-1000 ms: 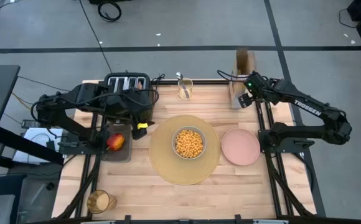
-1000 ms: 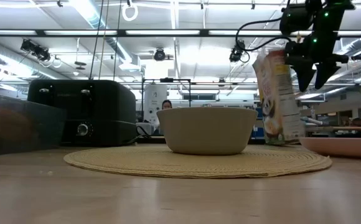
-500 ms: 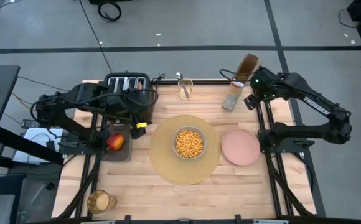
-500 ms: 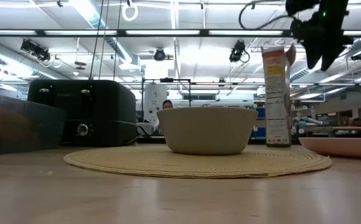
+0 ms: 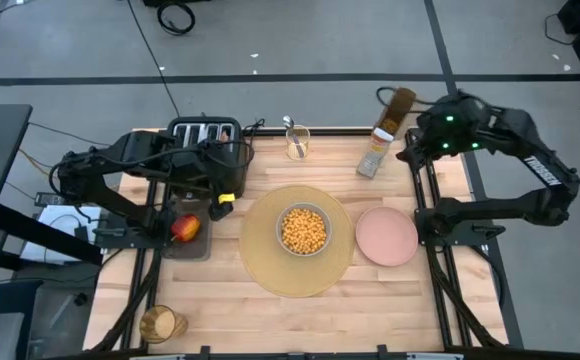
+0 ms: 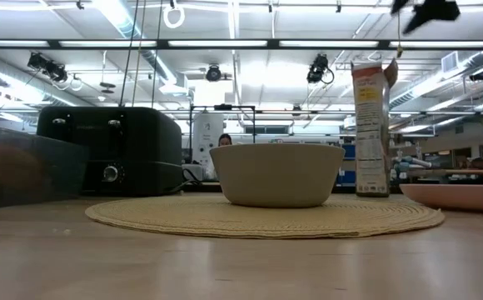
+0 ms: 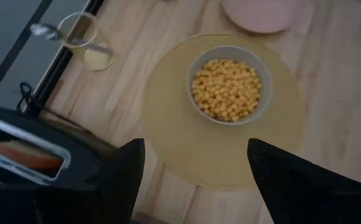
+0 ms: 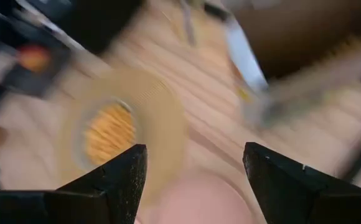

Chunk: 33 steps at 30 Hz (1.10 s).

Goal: Arrange a breakfast setting
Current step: Put the pink plate on the table mat to the bottom left of the gray bowl

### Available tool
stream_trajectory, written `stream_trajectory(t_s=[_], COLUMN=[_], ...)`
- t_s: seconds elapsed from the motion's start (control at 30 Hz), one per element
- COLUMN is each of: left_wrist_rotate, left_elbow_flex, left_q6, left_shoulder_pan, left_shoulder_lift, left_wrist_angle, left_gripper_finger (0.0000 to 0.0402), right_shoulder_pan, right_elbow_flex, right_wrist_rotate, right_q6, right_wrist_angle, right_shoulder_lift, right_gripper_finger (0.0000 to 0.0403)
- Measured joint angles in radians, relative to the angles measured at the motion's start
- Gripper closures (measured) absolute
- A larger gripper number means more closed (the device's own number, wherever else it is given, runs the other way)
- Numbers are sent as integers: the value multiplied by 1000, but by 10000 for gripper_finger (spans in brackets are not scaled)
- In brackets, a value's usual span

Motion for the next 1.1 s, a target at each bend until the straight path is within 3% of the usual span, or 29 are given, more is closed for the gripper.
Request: stream_trajectory(t_s=[0.27,0.47,0.8,1.1], left_wrist_rotate=[-8,-95,-159,-245], left_elbow_flex=[-207,-377,-657,-702], left_q6=[-133,-272,-485,-480], left_shoulder_pan=[205,408,609,622], left_shoulder_lift=[-23,-25,-18,-18], left_wrist_angle=[42,276,527,628], left_gripper_finger=[111,111,122,201], right_shoulder_pan=[190,286,347,349], right_elbow_flex=[109,110,109,109], right_wrist_rotate=[11,57,60,59], right_q6=[81,53,21,-71], right_wrist_angle=[369,637,673,673], right_shoulder_lift=[-2,16,99,151], right_gripper_finger=[138,140,140,140])
